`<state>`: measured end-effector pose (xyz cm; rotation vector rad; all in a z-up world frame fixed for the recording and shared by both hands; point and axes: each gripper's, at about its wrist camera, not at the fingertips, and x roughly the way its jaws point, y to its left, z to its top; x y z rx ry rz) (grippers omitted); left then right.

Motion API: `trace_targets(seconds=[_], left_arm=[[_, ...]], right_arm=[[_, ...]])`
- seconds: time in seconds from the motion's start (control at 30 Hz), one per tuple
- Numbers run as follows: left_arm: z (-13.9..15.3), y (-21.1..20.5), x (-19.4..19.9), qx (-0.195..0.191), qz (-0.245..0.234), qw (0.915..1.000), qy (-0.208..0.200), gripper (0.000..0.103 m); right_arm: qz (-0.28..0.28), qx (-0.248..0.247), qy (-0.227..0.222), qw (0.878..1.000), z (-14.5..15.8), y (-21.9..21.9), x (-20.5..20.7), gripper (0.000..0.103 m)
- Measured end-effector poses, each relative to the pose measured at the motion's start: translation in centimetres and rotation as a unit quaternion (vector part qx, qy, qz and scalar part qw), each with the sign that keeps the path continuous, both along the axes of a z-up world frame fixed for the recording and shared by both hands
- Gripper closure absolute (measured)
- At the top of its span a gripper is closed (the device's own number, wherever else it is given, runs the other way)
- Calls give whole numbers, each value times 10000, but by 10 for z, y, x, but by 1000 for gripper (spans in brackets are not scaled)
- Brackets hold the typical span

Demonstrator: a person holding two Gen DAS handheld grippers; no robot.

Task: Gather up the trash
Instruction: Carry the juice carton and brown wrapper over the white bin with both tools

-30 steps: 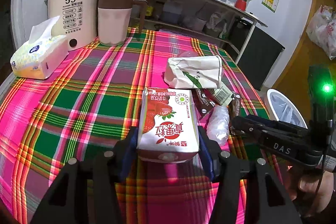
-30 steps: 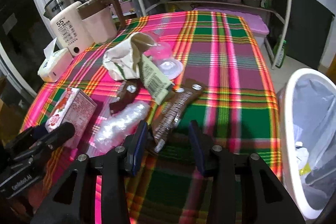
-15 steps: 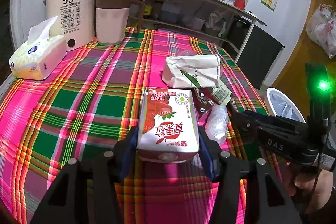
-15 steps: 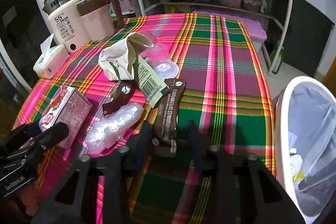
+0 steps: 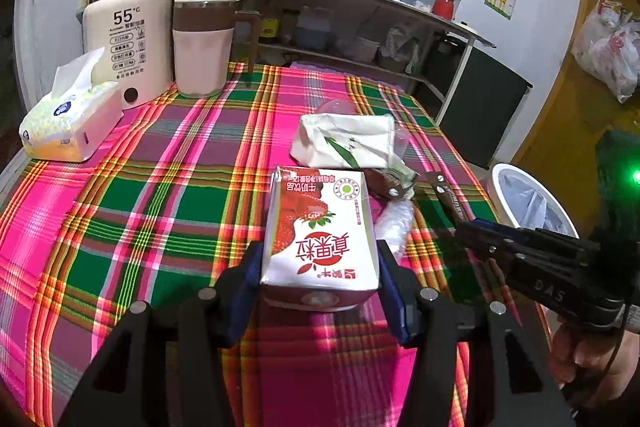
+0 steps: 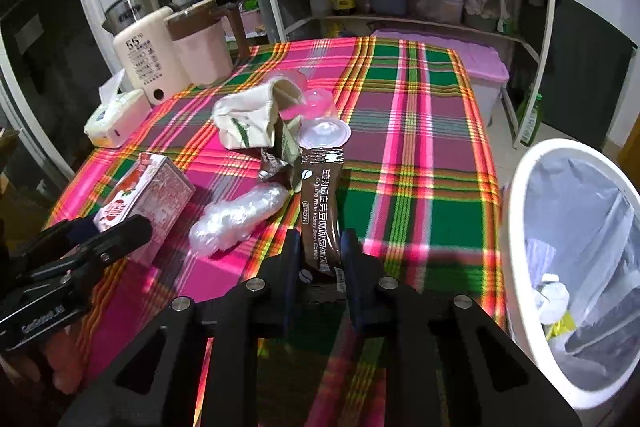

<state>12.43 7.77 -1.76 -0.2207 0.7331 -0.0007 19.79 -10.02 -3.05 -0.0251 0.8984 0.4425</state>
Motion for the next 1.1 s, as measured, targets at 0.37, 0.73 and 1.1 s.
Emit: trace_targets(seconds=[0.37, 0.73, 1.1], left_arm=[[16, -28, -22, 20, -238, 9997, -84, 47], [35, -62, -36, 60, -579, 9979, -269, 47], [44, -89, -33, 63, -847, 9959, -326, 47]], right_arm=[[-85, 292, -151, 9994, 21, -29, -37, 81], [-259, 432, -375, 9980, 42, -60, -67, 81], [-503, 484, -500, 9963, 51, -88, -80, 81]])
